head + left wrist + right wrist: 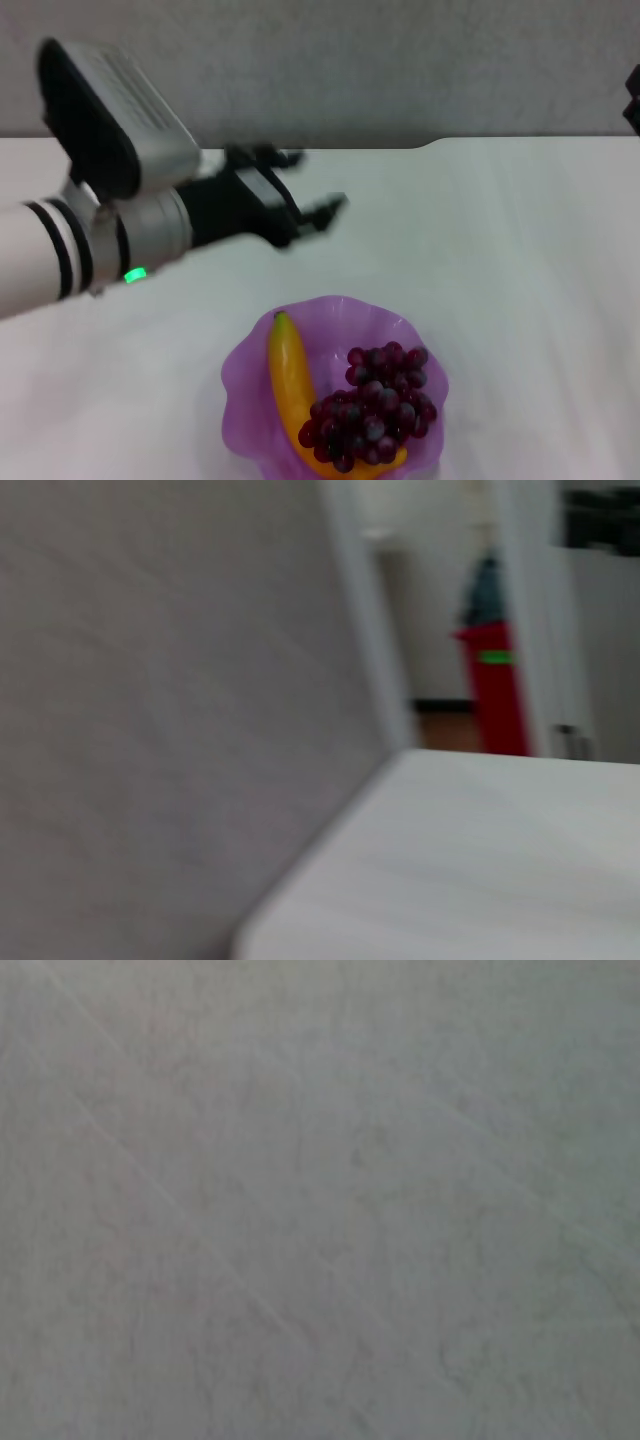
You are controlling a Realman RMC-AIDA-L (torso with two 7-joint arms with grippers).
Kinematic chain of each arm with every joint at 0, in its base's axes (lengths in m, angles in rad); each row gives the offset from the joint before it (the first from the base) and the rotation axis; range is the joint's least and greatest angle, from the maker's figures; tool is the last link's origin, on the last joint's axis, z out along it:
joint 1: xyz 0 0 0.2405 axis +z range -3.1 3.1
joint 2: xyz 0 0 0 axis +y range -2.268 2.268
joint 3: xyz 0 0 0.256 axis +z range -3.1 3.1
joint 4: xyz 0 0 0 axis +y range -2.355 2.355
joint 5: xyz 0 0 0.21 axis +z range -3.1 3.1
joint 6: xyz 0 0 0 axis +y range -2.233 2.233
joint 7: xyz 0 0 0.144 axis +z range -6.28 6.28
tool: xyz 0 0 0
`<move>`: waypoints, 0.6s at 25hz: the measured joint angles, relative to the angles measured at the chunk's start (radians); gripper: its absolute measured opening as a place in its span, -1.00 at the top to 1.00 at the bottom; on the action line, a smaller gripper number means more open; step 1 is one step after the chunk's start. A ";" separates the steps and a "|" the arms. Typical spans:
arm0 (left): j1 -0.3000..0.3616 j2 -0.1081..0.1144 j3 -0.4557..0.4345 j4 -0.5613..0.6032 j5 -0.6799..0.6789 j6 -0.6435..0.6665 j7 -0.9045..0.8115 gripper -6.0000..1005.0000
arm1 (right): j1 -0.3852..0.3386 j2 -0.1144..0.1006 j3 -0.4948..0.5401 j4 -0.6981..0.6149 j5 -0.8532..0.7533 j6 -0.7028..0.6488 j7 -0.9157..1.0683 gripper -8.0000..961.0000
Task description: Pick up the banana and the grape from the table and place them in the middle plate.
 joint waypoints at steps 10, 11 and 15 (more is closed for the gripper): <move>0.024 -0.001 0.018 0.085 -0.033 0.474 0.213 -0.36 | 0.013 0.000 -0.002 0.011 0.000 0.000 0.000 -0.61; 0.025 -0.001 0.026 0.093 -0.032 0.522 0.236 -0.36 | 0.013 0.000 -0.002 0.012 0.000 0.000 0.000 -0.61; 0.009 0.001 0.068 0.144 -0.019 0.769 0.331 -0.36 | 0.022 0.001 -0.005 0.020 0.000 0.000 0.000 -0.61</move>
